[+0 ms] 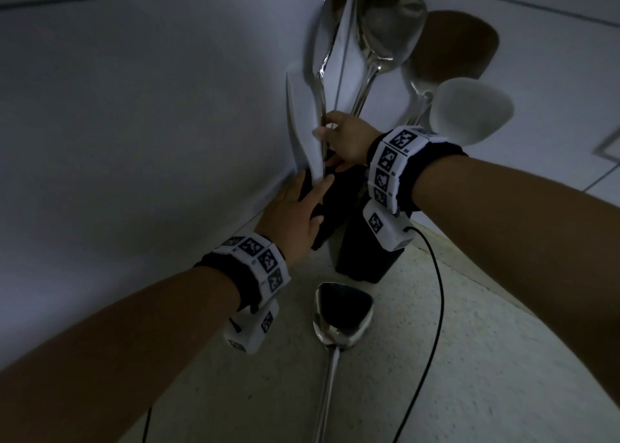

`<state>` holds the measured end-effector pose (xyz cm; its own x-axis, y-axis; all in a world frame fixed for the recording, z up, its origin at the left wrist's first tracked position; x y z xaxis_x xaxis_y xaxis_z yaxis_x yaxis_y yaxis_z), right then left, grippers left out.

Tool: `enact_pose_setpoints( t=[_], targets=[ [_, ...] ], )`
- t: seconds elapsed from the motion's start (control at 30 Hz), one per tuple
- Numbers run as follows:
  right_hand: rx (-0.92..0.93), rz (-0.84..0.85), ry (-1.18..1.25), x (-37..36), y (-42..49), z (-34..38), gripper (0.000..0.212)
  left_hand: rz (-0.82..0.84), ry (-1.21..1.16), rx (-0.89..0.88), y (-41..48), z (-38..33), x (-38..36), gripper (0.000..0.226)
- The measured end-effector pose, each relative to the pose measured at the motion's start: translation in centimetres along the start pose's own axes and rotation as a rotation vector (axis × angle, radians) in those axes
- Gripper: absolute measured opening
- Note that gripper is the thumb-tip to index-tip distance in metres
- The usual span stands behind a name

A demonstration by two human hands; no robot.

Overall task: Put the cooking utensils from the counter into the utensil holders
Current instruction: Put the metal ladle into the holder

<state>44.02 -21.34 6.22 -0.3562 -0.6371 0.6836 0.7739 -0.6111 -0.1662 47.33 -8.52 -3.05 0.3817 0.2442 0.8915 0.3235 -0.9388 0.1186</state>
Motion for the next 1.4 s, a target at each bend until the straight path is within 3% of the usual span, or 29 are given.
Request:
enact_pose_setpoints(
  t=[0.17, 0.43, 1.0, 1.4],
  targets=[
    [0.055, -0.036, -0.014, 0.0, 0.2, 0.2, 0.034, -0.012, -0.139, 0.079, 1.5, -0.7, 1.5, 0.065],
    [0.041, -0.031, -0.022, 0.0, 0.8, 0.3, 0.035, -0.058, -0.015, 0.108, 0.4, -0.5, 1.8, 0.064],
    [0.035, -0.004, 0.008, -0.3, 0.9, 0.1, 0.034, -0.112, -0.051, 0.121, -0.6, -0.5, 1.5, 0.062],
    [-0.011, 0.006, 0.030, -0.5, 0.3, 0.1, 0.039, -0.046, -0.021, 0.125, -0.5, -0.8, 1.7, 0.064]
  ],
)
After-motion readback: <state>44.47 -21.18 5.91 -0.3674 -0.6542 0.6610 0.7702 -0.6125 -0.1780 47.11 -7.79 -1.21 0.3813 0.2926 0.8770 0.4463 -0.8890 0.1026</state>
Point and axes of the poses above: each hand's wrist, its own y-axis towards the middle knuckle, its own x-axis out of the back of the hand, z = x × y, the point moved 3 cm from there along y, towards the middle knuckle, and after that the axes turned 4 degrees about z, right-handed, at the moved point
